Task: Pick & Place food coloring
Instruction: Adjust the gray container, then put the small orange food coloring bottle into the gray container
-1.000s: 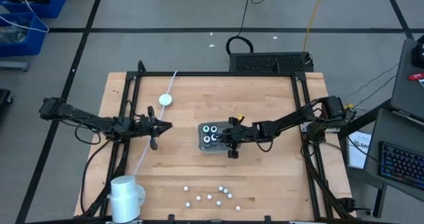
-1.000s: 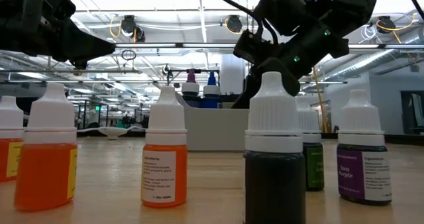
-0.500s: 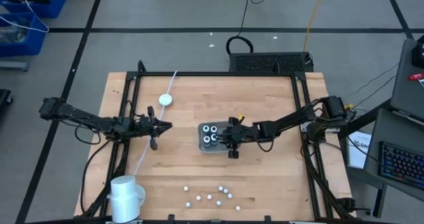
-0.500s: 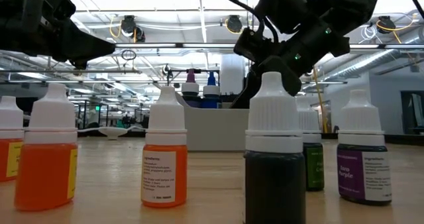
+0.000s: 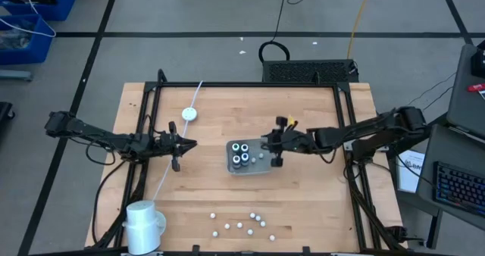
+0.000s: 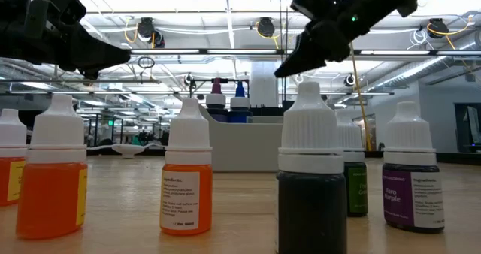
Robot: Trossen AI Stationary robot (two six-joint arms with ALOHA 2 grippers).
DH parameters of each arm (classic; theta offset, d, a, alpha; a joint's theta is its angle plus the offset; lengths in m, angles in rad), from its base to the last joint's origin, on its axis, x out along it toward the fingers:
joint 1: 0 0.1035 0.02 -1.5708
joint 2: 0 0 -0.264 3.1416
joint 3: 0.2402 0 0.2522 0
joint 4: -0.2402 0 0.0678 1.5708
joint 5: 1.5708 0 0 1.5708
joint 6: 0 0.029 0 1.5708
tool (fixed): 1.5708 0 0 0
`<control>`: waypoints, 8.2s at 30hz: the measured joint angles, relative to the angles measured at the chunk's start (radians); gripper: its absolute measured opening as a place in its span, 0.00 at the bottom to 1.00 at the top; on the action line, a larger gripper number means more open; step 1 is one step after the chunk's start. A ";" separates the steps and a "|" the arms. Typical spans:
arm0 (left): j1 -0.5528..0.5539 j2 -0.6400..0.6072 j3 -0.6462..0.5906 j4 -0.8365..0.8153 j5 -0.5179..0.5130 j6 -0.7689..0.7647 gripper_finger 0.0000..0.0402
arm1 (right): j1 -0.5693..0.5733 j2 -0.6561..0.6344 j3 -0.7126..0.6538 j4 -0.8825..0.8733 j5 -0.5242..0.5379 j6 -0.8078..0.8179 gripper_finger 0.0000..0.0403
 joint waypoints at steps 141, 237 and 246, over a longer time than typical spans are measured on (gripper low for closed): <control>-0.410 1.484 1.524 -1.344 0.332 -0.388 0.62 | -0.252 -0.898 -0.806 0.493 -0.707 0.132 0.00; -0.355 1.528 1.466 -1.339 0.432 -0.446 0.37 | -0.252 -0.898 -0.806 0.484 -0.704 0.139 0.00; -0.356 1.528 1.466 -1.366 0.429 -0.452 0.37 | -0.252 -0.897 -0.806 0.477 -0.704 0.139 0.00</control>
